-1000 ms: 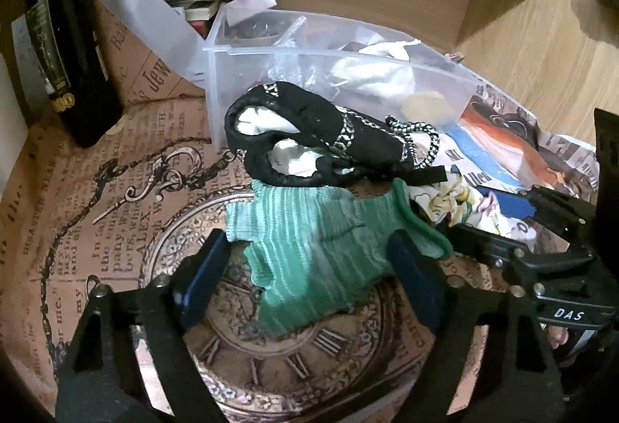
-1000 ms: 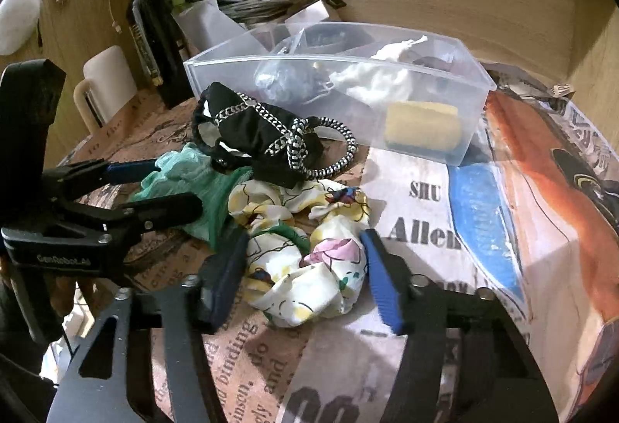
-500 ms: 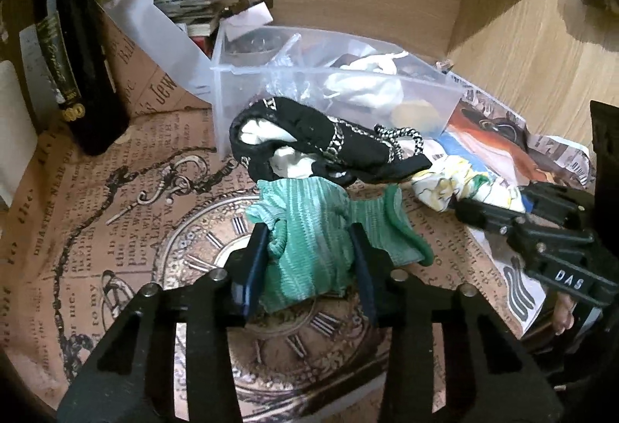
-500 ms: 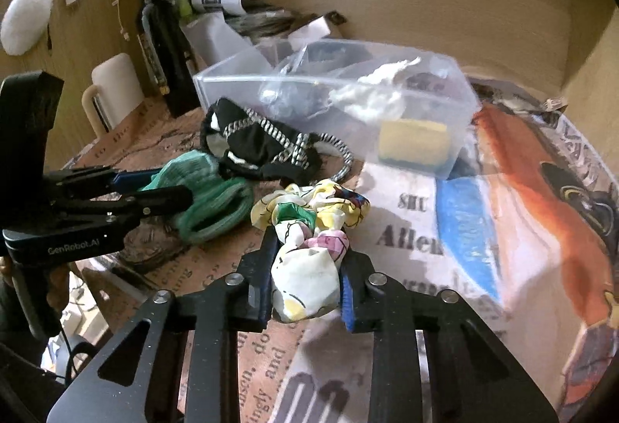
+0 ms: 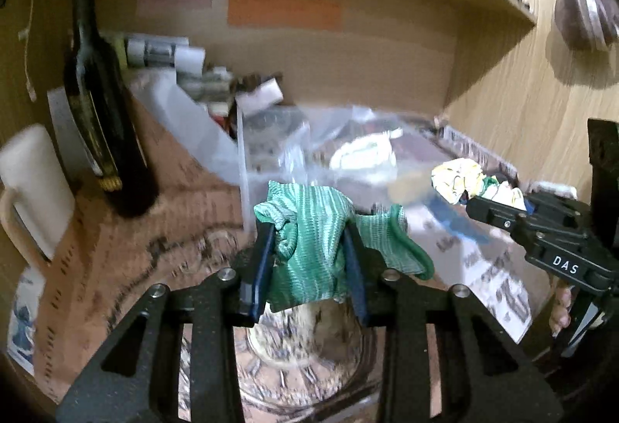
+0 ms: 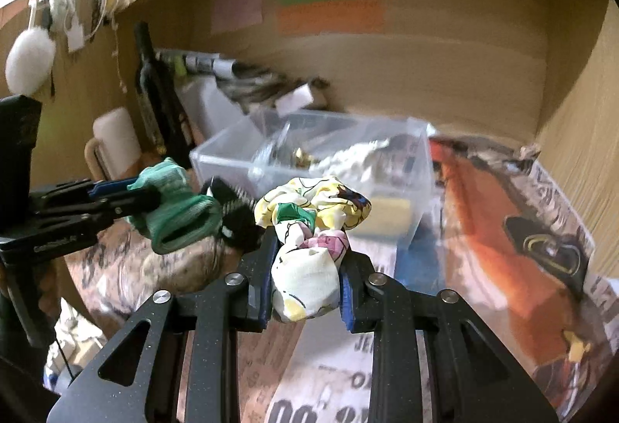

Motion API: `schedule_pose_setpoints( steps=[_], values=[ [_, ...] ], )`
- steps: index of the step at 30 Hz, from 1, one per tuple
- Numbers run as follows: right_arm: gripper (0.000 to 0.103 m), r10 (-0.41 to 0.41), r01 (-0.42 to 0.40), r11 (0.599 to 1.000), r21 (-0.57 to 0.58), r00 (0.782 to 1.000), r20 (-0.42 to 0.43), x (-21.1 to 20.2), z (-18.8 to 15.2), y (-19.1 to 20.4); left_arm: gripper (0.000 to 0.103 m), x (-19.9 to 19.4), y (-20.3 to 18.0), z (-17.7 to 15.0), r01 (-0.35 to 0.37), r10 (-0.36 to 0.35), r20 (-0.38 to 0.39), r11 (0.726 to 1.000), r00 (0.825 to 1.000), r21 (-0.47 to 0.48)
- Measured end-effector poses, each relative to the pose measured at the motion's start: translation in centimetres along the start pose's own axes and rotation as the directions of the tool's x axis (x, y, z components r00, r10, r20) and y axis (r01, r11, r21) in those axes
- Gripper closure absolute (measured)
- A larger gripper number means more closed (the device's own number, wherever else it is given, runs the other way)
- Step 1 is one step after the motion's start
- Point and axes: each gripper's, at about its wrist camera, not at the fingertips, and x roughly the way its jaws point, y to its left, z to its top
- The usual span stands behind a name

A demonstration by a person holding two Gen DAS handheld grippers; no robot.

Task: Organize soft objects
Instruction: 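Carry both cloths over the clear bin and open both grippers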

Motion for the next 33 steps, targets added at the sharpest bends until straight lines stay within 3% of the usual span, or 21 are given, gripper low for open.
schedule_pose_setpoints(
  steps=[6,17,26,33],
  values=[
    [0.079,-0.015,0.016,1.0,-0.012,0.997,0.076,-0.4,2.2,-0.2,0.068,-0.1,0.0,3.0,-0.017,0.016,0.085,1.0,0.996,0.012],
    [0.079,0.011,-0.003,0.999,-0.051,0.99,0.143,1.3,5.5,0.1,0.068,3.9,-0.4,6.4,-0.042,0.037,0.081,0.997,0.996,0.058],
    [0.079,-0.022,0.028,0.997,-0.075,0.997,0.077,5.8,6.9,-0.5,0.068,9.6,-0.6,7.4,-0.033,0.035,-0.015,0.997,0.999,0.071],
    [0.079,-0.05,0.05,0.998,-0.026,0.999,-0.018,9.5,6.5,-2.3,0.068,13.7,-0.6,7.4,-0.029,0.037,-0.099,0.996,0.994,0.08]
  ],
)
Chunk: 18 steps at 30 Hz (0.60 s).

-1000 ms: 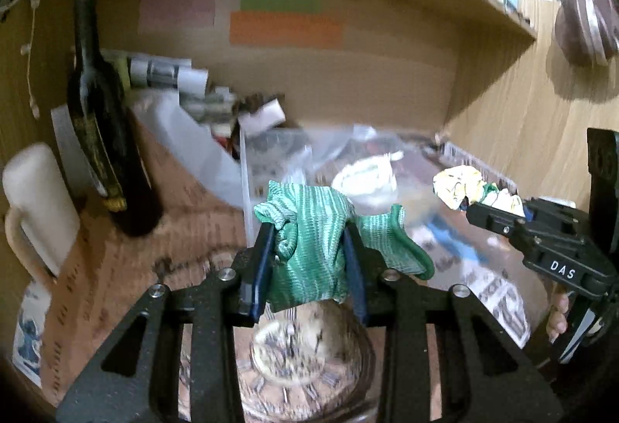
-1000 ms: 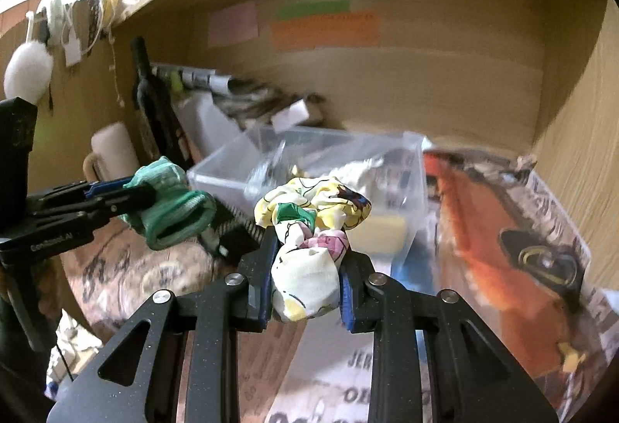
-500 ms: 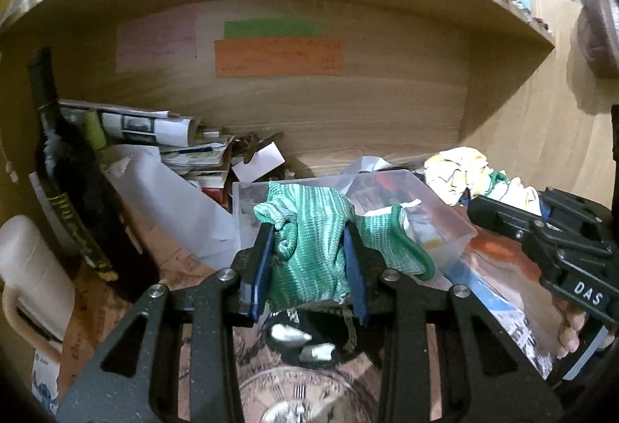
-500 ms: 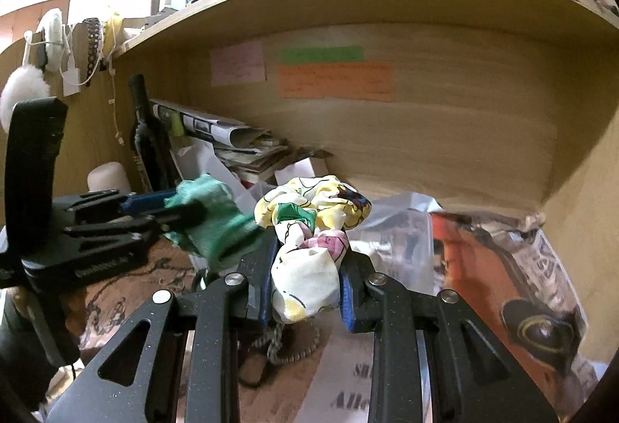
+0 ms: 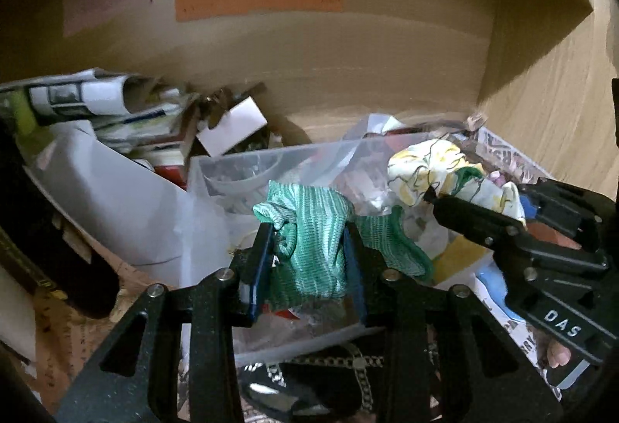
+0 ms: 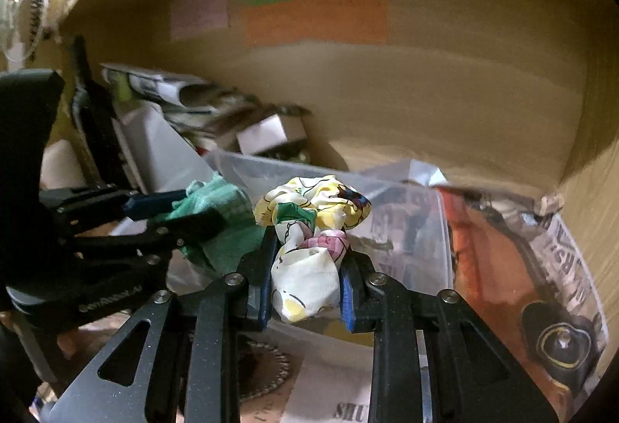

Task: Organize soft objects
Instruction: 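Carry both cloths over the clear bin and open both grippers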

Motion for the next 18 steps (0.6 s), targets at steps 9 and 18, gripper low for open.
schedule_pose_setpoints(
  steps=[9,18],
  values=[
    [0.077,-0.024,0.025,1.0,0.017,0.996,-0.081,1.8,-0.8,-1.1,0.058,1.0,-0.7,-0.2,-0.005,0.005,-0.012,0.999,1.0,0.032],
    [0.045,-0.049,0.05,0.999,0.017,0.998,-0.049,0.7,-0.7,-1.2,0.039,-0.5,0.2,-0.1,0.003,-0.003,0.024,1.0,1.0,-0.006]
  ],
)
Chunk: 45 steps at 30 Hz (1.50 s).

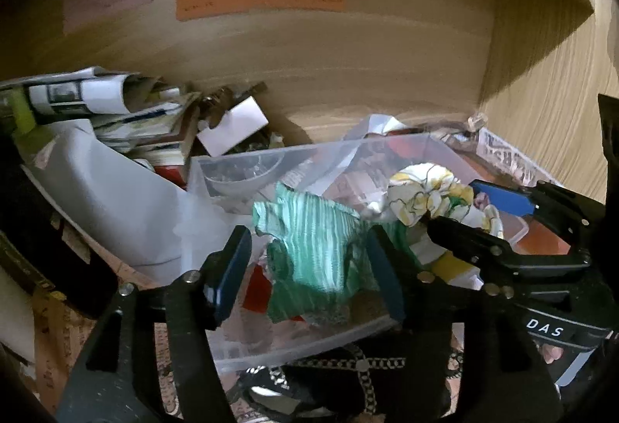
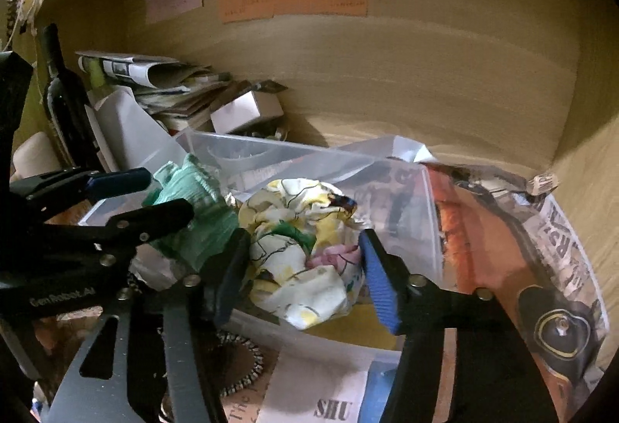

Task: Organize soft objects
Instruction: 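Carry both cloths over the clear bin and open both grippers, then grasp the black chain purse with the left gripper while the right grasps the braided bracelet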

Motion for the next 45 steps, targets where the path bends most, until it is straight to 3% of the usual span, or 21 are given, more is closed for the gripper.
schedule_pose_setpoints(
  steps=[3,14,18,22,27,29,31,37,39,41,45],
  values=[
    [0.038,-0.013,0.013,1.0,-0.01,1.0,0.024,-1.1,-0.1,0.1,0.035,-1.4,0.1,-0.1,-0.003,0.003,0.029,1.0,1.0,-0.005],
    [0.032,0.026,-0.022,0.998,-0.055,0.996,0.085,-5.3,-1.2,1.2,0.025,-5.5,0.2,-2.7,-0.001,0.002,0.048,1.0,0.999,-0.016],
    [0.032,0.072,-0.069,0.994,-0.084,0.997,0.036,-5.3,-2.8,2.4,0.024,-4.9,0.4,-4.2,0.003,-0.003,0.005,1.0,1.0,-0.02],
    [0.032,0.079,-0.082,0.989,-0.122,0.996,-0.035,-3.9,-4.3,3.5,0.024,-5.2,0.0,-5.3,-0.053,0.053,0.012,0.999,0.999,0.005],
    [0.033,0.074,-0.088,0.987,-0.132,0.992,-0.105,-1.9,-5.3,3.6,0.024,-5.1,0.4,-6.4,-0.028,0.027,-0.022,1.0,0.999,-0.015],
    [0.038,0.084,-0.098,0.988,-0.117,0.989,-0.124,-1.2,-5.5,3.3,0.024,-4.6,0.9,-6.9,-0.005,0.003,-0.05,0.999,0.999,-0.039],
    [0.055,0.1,-0.116,0.988,-0.106,0.985,-0.144,-0.7,-5.5,3.2,0.024,-3.8,1.4,-7.3,0.016,-0.022,-0.085,0.998,0.996,-0.066],
    [0.086,0.14,-0.154,0.985,-0.077,0.976,-0.164,-0.3,-6.1,3.2,0.025,-1.9,2.5,-7.7,0.073,-0.093,-0.13,0.986,0.987,-0.153],
    [0.091,0.14,-0.154,0.985,-0.079,0.978,-0.157,-0.3,-6.2,3.2,0.028,-1.5,2.5,-7.7,0.092,-0.117,-0.138,0.98,0.984,-0.175],
    [0.092,0.142,-0.155,0.985,-0.079,0.979,-0.146,-0.7,-6.3,3.2,0.039,-1.0,2.3,-7.8,0.112,-0.14,-0.152,0.978,0.978,-0.178],
    [0.094,0.132,-0.14,0.988,-0.071,0.986,-0.106,-1.8,-6.4,2.9,0.052,-1.1,1.9,-7.8,0.112,-0.135,-0.138,0.98,0.981,-0.165]
  ],
)
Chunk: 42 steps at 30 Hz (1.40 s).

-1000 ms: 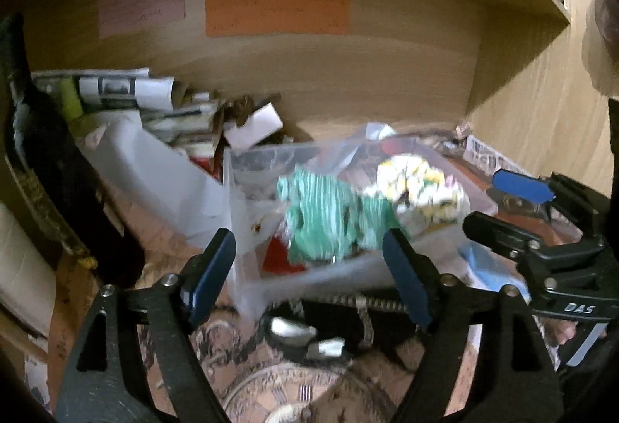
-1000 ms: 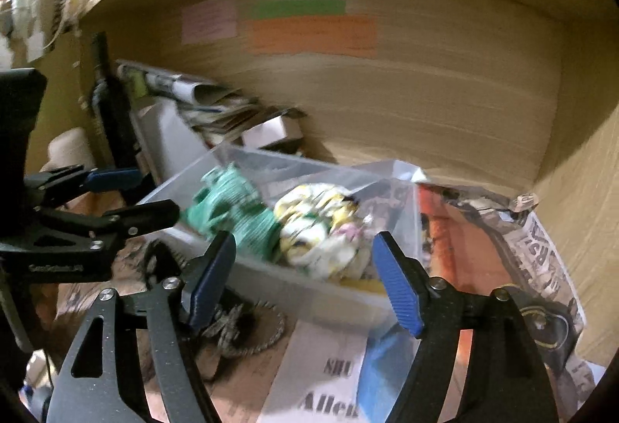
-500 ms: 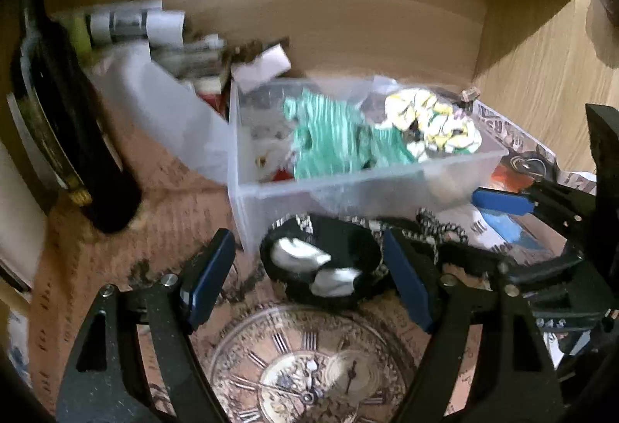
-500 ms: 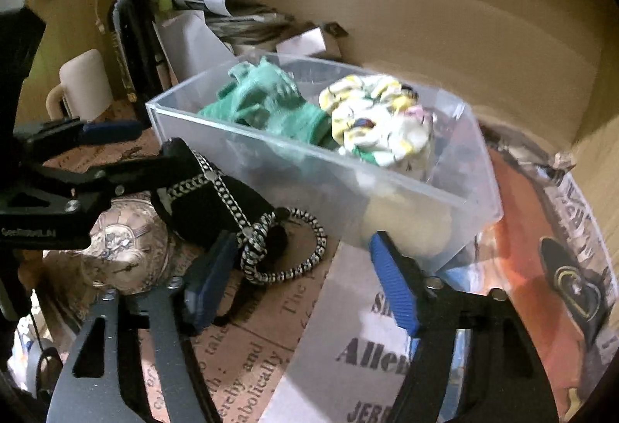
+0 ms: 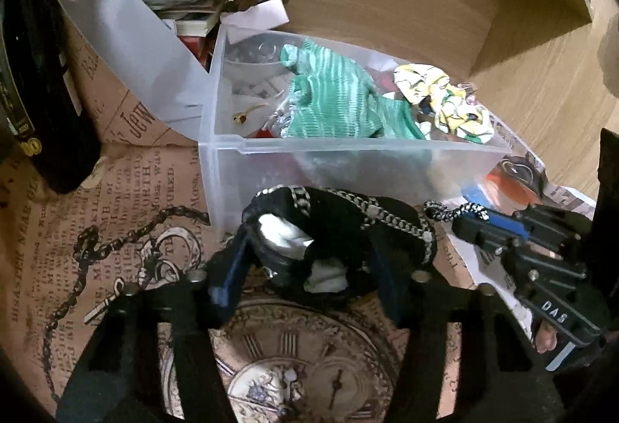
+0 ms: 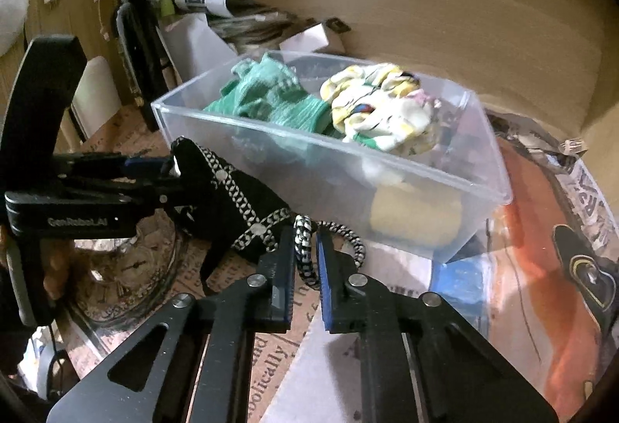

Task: Organize soft objects
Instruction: 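Grasp the black chain purse with the left gripper while the right grasps the braided bracelet, then carry purse and bracelet over the clear bin and open both grippers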

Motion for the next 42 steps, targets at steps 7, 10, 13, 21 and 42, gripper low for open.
schedule_pose_setpoints(
  steps=[7,10,13,21,42],
  values=[
    [0.094,-0.017,0.016,1.0,0.025,0.998,0.061,-2.5,0.0,-0.8,0.067,-1.8,-0.6,-0.9,-0.019,0.019,0.045,1.0,0.999,0.018],
    [0.094,-0.026,0.023,0.999,0.032,0.996,0.08,-3.4,0.0,-1.0,0.069,-3.1,-0.9,-1.2,-0.031,0.029,0.072,0.999,0.997,0.026],
    [0.094,-0.022,0.02,0.999,0.031,0.998,0.064,-3.4,0.0,-1.1,0.07,-4.5,-1.0,-1.4,-0.043,0.039,0.103,0.999,0.994,0.034],
    [0.031,-0.015,0.016,0.999,0.048,1.0,-0.023,-1.4,-0.2,-1.6,0.07,-7.8,-1.0,-1.9,-0.063,0.058,0.169,0.998,0.984,0.03],
    [0.079,-0.016,0.016,1.0,-0.004,0.996,-0.092,1.2,-0.8,-1.2,0.07,-12.6,-2.4,1.7,-0.106,0.076,0.363,0.992,0.928,0.062]
  ],
)
